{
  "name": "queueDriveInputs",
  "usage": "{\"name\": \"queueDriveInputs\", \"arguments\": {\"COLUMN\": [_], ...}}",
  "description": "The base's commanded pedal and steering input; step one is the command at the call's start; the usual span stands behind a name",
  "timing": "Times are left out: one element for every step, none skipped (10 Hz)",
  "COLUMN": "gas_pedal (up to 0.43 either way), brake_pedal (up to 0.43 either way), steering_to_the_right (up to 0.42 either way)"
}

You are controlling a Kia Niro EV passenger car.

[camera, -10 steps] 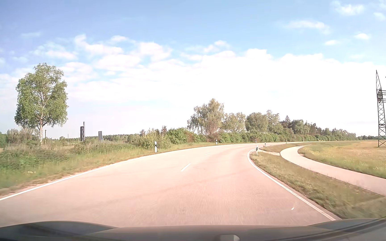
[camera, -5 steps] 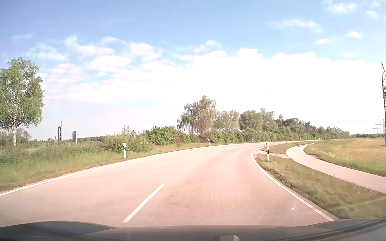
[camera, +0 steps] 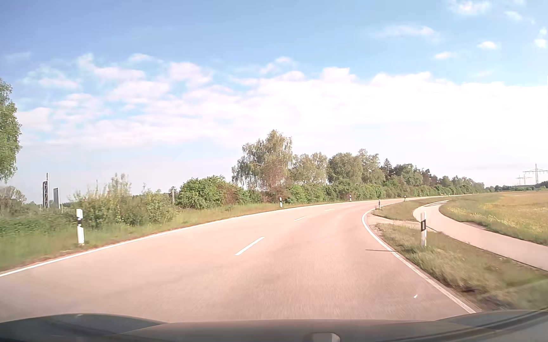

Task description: Follow the waypoints while adhering to traffic rules and regulations

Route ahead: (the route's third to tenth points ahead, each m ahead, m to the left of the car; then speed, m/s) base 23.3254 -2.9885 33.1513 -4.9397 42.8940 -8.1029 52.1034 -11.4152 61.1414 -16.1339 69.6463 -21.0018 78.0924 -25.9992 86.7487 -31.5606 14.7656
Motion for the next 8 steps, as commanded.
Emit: {"name": "queueDriveInputs", "arguments": {"gas_pedal": [0.169,0.169,0.169,0.169,0.169,0.169,0.169,0.157], "brake_pedal": [0.0,0.0,0.0,0.0,0.0,0.0,0.0,0.0], "steering_to_the_right": [0.033,0.035,0.036,0.036,0.038,0.04,0.041,0.042]}}
